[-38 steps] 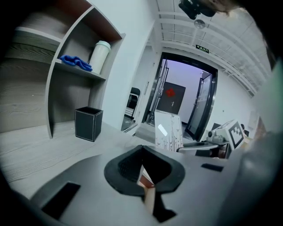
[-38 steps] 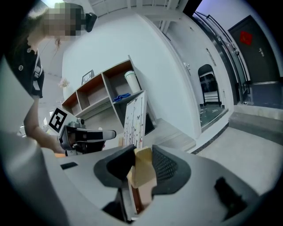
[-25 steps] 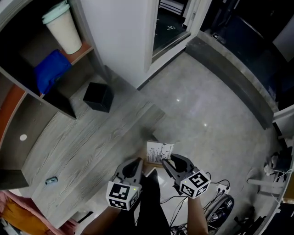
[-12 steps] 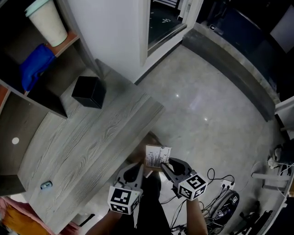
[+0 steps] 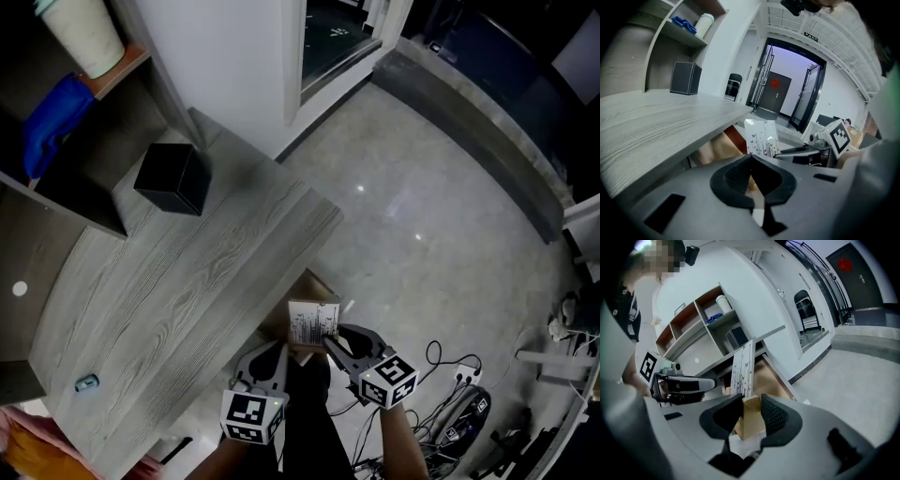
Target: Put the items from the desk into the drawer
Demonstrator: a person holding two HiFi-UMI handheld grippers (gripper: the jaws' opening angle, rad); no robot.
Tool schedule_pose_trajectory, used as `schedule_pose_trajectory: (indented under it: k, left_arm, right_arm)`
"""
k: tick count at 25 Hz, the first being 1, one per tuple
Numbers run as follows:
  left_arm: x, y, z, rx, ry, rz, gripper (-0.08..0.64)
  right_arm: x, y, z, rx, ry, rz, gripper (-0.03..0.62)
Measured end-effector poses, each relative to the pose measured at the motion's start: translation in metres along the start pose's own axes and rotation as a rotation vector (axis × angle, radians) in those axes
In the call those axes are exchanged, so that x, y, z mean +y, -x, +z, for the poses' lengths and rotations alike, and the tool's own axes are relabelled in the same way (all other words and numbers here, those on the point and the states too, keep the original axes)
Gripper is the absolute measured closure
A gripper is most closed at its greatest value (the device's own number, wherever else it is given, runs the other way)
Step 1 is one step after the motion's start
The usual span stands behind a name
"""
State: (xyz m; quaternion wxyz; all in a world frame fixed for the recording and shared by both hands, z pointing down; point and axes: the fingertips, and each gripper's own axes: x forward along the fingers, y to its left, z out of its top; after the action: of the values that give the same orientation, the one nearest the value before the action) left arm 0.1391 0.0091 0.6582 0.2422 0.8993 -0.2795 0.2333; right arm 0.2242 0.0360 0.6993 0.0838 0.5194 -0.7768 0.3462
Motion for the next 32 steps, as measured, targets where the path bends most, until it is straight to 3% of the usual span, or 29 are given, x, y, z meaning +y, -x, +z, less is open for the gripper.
schedule_pose_trajectory:
  k: [15, 25, 32]
  left_arm:
    - [0.013, 0.002, -0.016, 0.012, 0.088, 0.050, 0.551]
    - [0.018, -0.005, -0.019, 0.034, 0.073, 0.056, 0.551]
    - [0.013, -0.009, -0.024, 0.063, 0.073, 0.036, 0.551]
  right_arm:
    - [0.000, -0.038, -0.006, 0.266, 0.152, 0.071, 0.457]
    - [0.012, -0.076, 0.003, 0.469, 0.313, 0.135, 0.457]
    - [0.007, -0.090, -0.021, 0.570, 0.349, 0.119, 0.451]
